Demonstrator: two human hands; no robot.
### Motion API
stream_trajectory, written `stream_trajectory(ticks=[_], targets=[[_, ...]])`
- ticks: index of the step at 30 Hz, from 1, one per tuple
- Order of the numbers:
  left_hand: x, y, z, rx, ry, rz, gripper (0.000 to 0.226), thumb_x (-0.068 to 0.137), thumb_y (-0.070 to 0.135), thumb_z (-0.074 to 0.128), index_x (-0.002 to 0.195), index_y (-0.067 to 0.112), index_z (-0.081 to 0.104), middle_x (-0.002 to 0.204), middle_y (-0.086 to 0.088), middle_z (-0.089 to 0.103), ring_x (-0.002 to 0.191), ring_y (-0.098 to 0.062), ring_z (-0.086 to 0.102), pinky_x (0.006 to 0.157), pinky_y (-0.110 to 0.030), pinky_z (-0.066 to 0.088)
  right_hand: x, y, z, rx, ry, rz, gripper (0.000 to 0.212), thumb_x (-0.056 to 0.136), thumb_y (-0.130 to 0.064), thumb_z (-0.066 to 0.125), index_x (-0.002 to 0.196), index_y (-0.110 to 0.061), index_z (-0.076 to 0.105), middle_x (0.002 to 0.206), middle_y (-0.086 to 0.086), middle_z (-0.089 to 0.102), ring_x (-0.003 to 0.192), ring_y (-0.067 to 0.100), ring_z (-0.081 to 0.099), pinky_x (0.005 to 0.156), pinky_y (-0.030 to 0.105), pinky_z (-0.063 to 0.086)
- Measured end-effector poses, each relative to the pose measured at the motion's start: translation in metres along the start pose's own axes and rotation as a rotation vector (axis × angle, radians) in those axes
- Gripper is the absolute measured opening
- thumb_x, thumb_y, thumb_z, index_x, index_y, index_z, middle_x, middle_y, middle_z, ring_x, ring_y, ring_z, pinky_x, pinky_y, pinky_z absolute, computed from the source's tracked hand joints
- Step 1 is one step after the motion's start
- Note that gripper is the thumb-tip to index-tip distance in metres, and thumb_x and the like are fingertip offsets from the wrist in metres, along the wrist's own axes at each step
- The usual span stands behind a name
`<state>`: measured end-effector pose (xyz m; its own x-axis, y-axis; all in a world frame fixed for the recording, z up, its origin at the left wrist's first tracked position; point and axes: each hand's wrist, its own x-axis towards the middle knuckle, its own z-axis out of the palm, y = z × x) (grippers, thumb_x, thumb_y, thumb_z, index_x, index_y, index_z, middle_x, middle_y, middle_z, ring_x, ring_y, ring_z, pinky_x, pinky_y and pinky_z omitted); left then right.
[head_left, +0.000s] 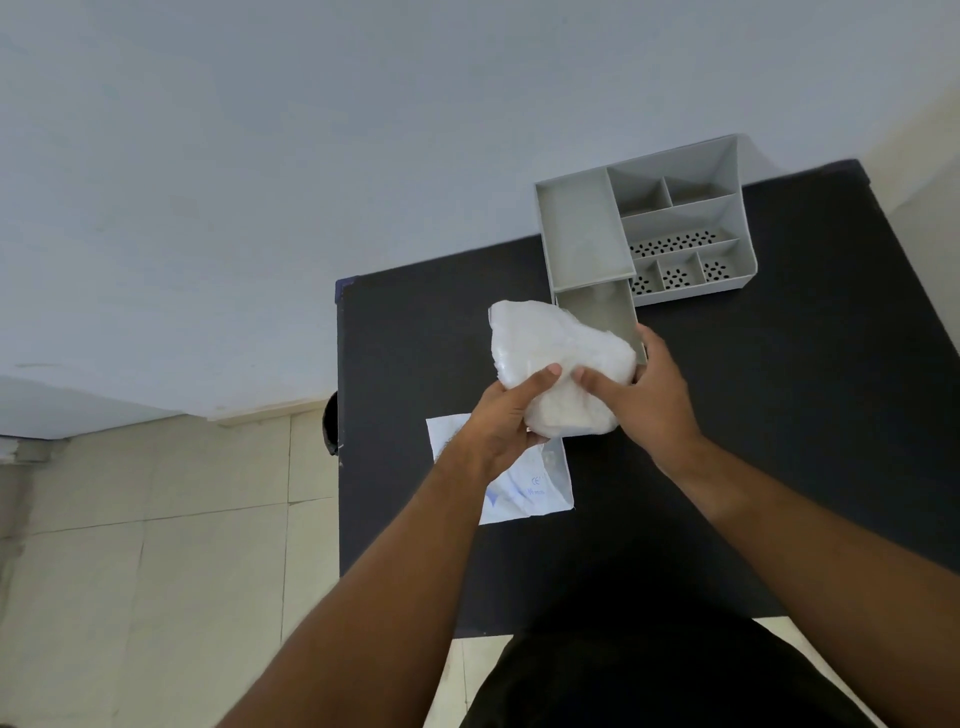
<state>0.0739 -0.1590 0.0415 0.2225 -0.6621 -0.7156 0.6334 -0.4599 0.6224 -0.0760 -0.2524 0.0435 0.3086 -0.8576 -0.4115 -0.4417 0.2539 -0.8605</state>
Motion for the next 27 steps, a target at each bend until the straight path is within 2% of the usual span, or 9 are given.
stream_trajectory(ticks=[4, 6, 8, 10, 14, 16, 21, 25, 27], targets=[[0.003, 0.0, 0.003, 0.055, -0.013, 0.021, 0.058, 0.079, 0.021, 0.087, 0.131, 0.014, 0.063, 0.123, -0.011, 0.073, 0.115, -0.031, 0.069, 0.099, -0.055, 0.054, 0.004, -0.003, -0.005, 0.079, -0.082, 0.044, 0.056, 0.072, -0.04, 0.088, 0.12, -0.018, 0.067, 0.108, -0.001, 0.073, 0.097, 0.017, 0.071, 0.084, 0.043, 0.062], [0.007, -0.001, 0.005, 0.081, 0.038, 0.043, 0.073, 0.067, 0.022, 0.096, 0.132, 0.014, 0.063, 0.123, -0.011, 0.073, 0.116, -0.033, 0.069, 0.097, -0.056, 0.056, 0.004, -0.004, -0.007, 0.148, -0.119, 0.075, 0.038, 0.074, -0.035, 0.088, 0.104, -0.021, 0.069, 0.101, -0.001, 0.074, 0.092, 0.016, 0.073, 0.079, 0.04, 0.063], [0.011, -0.003, 0.007, 0.089, 0.073, 0.047, 0.076, 0.065, 0.019, 0.096, 0.132, 0.015, 0.062, 0.125, -0.011, 0.071, 0.116, -0.034, 0.068, 0.095, -0.056, 0.057, 0.006, -0.003, -0.007, 0.241, -0.141, 0.105, 0.026, 0.077, -0.028, 0.086, 0.094, -0.027, 0.066, 0.1, -0.002, 0.073, 0.09, 0.013, 0.071, 0.074, 0.034, 0.062], [0.013, -0.003, 0.007, 0.077, 0.051, 0.03, 0.065, 0.073, 0.01, 0.09, 0.132, 0.013, 0.062, 0.125, -0.013, 0.071, 0.116, -0.034, 0.068, 0.095, -0.055, 0.057, 0.008, -0.001, -0.008, 0.327, -0.155, 0.141, 0.025, 0.079, -0.023, 0.084, 0.096, -0.027, 0.066, 0.104, 0.0, 0.073, 0.092, 0.015, 0.072, 0.074, 0.034, 0.061], [0.014, -0.001, 0.008, 0.127, -0.01, -0.01, 0.059, 0.078, 0.005, 0.085, 0.132, 0.009, 0.062, 0.126, -0.015, 0.071, 0.116, -0.035, 0.068, 0.096, -0.055, 0.056, 0.016, 0.004, -0.013, 0.46, -0.233, 0.289, 0.041, 0.08, -0.015, 0.083, 0.117, -0.016, 0.066, 0.115, 0.006, 0.074, 0.104, 0.026, 0.072, 0.086, 0.05, 0.06], [0.016, 0.001, 0.009, 0.174, -0.035, -0.008, 0.055, 0.08, 0.004, 0.084, 0.13, 0.011, 0.063, 0.125, -0.014, 0.071, 0.116, -0.034, 0.068, 0.096, -0.055, 0.056, 0.019, 0.007, -0.018, 0.493, -0.289, 0.34, 0.044, 0.081, -0.015, 0.081, 0.122, -0.011, 0.064, 0.12, 0.011, 0.073, 0.108, 0.029, 0.071, 0.09, 0.055, 0.058], [0.019, 0.011, 0.016, 0.254, -0.115, -0.014, 0.053, 0.08, 0.002, 0.083, 0.128, 0.015, 0.065, 0.122, -0.01, 0.073, 0.114, -0.03, 0.07, 0.095, -0.052, 0.058, 0.021, 0.007, -0.029, 0.558, -0.302, 0.459, 0.052, 0.081, -0.018, 0.082, 0.128, -0.01, 0.059, 0.119, 0.011, 0.073, 0.109, 0.03, 0.071, 0.091, 0.054, 0.058], [0.021, 0.013, 0.019, 0.242, -0.178, -0.053, 0.054, 0.081, 0.004, 0.083, 0.131, 0.014, 0.063, 0.125, -0.013, 0.071, 0.116, -0.032, 0.069, 0.098, -0.055, 0.056, 0.021, 0.001, -0.037, 0.566, -0.41, 0.452, 0.039, 0.085, -0.014, 0.077, 0.122, -0.01, 0.065, 0.115, 0.011, 0.075, 0.107, 0.029, 0.072, 0.091, 0.05, 0.058], [0.024, 0.013, 0.02, 0.218, -0.172, -0.066, 0.055, 0.081, 0.006, 0.083, 0.132, 0.012, 0.063, 0.126, -0.013, 0.071, 0.117, -0.033, 0.068, 0.099, -0.055, 0.054, 0.024, 0.0, -0.039, 0.555, -0.4, 0.405, 0.038, 0.086, -0.011, 0.076, 0.122, -0.011, 0.065, 0.116, 0.01, 0.075, 0.107, 0.029, 0.072, 0.088, 0.048, 0.059]])
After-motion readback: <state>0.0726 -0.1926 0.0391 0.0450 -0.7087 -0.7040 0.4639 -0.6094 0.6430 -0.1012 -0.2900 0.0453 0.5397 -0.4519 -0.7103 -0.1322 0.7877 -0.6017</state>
